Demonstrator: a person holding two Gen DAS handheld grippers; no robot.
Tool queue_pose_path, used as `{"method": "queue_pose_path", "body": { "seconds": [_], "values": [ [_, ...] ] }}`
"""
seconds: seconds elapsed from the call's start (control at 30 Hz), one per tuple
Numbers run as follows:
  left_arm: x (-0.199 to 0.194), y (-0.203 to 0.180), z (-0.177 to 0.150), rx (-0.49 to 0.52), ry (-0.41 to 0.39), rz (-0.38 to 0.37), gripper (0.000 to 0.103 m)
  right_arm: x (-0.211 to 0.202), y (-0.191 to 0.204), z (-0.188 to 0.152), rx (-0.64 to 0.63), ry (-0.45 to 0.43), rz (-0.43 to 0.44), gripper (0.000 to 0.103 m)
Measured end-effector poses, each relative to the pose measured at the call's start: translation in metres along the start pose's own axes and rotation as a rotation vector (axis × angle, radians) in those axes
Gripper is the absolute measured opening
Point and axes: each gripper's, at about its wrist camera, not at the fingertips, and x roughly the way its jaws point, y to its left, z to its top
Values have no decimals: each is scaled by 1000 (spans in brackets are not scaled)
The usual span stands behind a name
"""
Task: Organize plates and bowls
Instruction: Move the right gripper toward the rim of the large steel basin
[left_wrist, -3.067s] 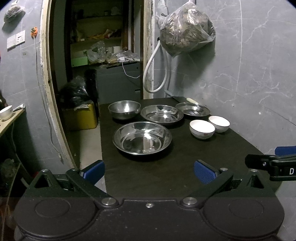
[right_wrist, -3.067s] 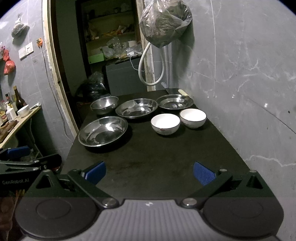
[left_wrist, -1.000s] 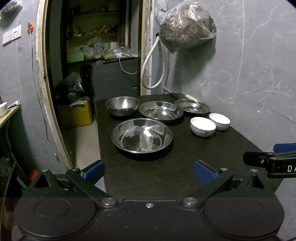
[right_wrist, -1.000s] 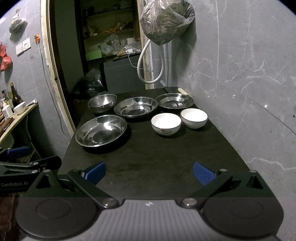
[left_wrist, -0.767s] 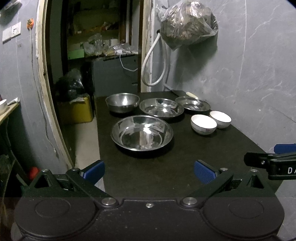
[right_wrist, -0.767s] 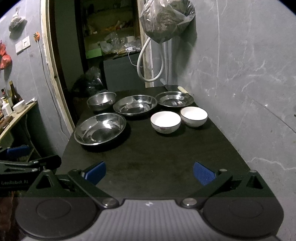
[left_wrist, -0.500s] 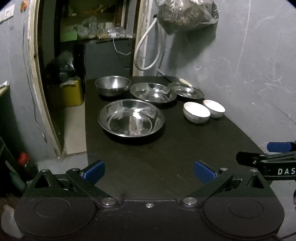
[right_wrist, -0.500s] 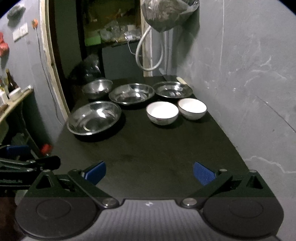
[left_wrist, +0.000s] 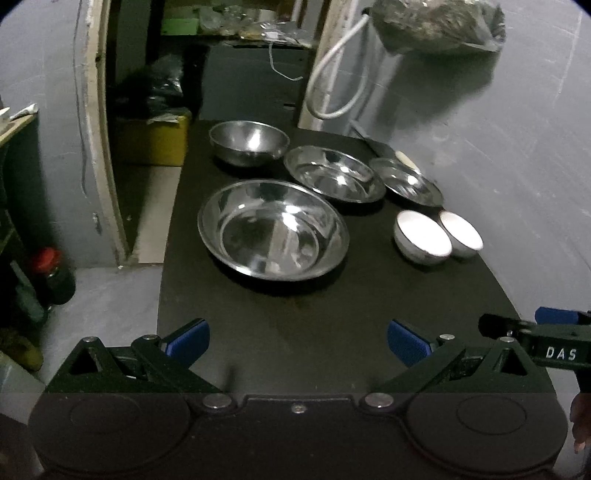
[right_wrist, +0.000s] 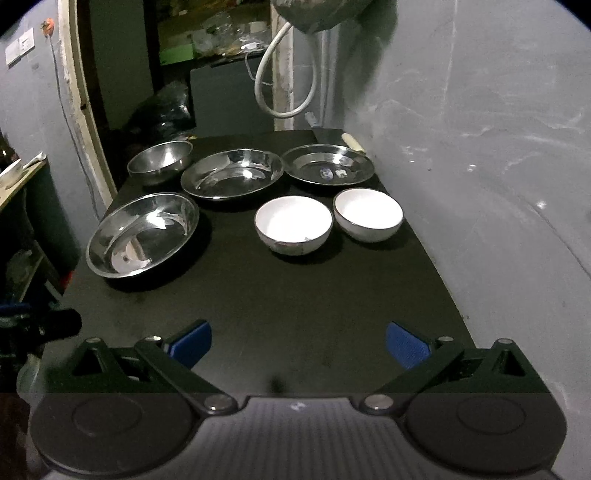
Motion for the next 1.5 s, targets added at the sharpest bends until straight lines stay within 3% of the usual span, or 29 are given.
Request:
{"method": "queue_pose_path", "body": {
  "seconds": [0.2, 0.4, 0.53, 0.77, 0.87, 1.1, 1.23, 1.4, 1.5],
  "values": [
    [12, -7, 23, -70, 18, 65, 102, 24, -11, 19, -4, 31, 47, 103],
    [38, 9, 53, -130, 130, 13, 102, 39, -14, 38, 22, 14, 63, 103],
    [51, 26, 75, -116, 107, -3, 102, 50, -10, 50, 46, -21, 62, 103],
    [83, 62, 129, -2, -9, 14, 102, 64, 13, 72, 48, -61, 55, 103],
    [102, 78, 150, 20, -25, 18, 102, 76, 27, 83, 41, -65, 34, 103],
    [142, 85, 177, 77, -6, -54, 102, 101, 42, 109, 48, -100, 4, 103],
    [161, 71, 182, 33, 35, -88, 102, 118, 40, 121, 42, -88, 8, 103],
    [191, 55, 182, -106, 113, -92, 100, 143, 31, 138, 57, -67, 57, 102],
    [209, 42, 181, -138, 155, -76, 96, 157, 23, 145, 82, -46, 92, 93]
  ]
}}
